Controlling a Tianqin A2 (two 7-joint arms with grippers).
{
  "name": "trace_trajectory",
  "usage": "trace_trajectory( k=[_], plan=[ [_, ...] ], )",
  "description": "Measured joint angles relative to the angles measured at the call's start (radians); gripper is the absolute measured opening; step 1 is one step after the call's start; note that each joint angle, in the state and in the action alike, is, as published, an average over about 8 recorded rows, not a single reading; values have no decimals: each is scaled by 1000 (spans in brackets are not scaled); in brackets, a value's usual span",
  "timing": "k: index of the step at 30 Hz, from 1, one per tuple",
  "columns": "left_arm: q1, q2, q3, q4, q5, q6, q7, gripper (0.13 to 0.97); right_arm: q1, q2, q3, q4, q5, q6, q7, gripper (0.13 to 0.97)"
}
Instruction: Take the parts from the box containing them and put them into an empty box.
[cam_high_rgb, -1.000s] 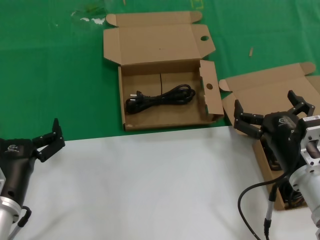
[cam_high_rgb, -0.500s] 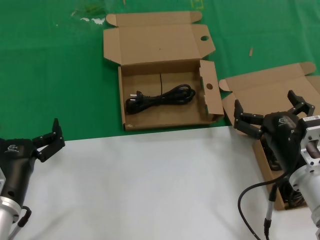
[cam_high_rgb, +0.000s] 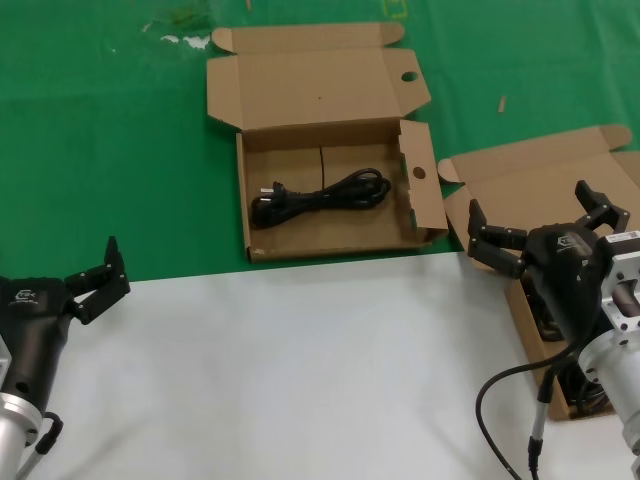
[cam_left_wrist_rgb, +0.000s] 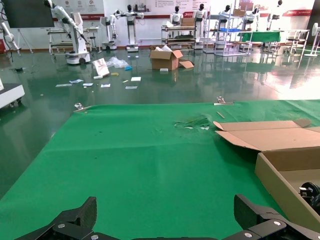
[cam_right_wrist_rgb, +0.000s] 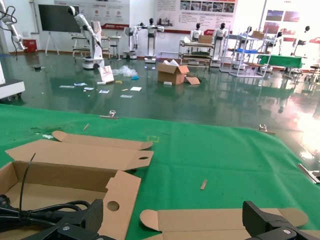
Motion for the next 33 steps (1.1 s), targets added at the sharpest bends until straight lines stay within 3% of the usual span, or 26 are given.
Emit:
trace_trajectory(
  k=[33],
  plan=[
    [0, 0, 0, 0, 0, 0, 0, 966, 0, 0, 0, 0, 0, 0, 0, 966]
  ],
)
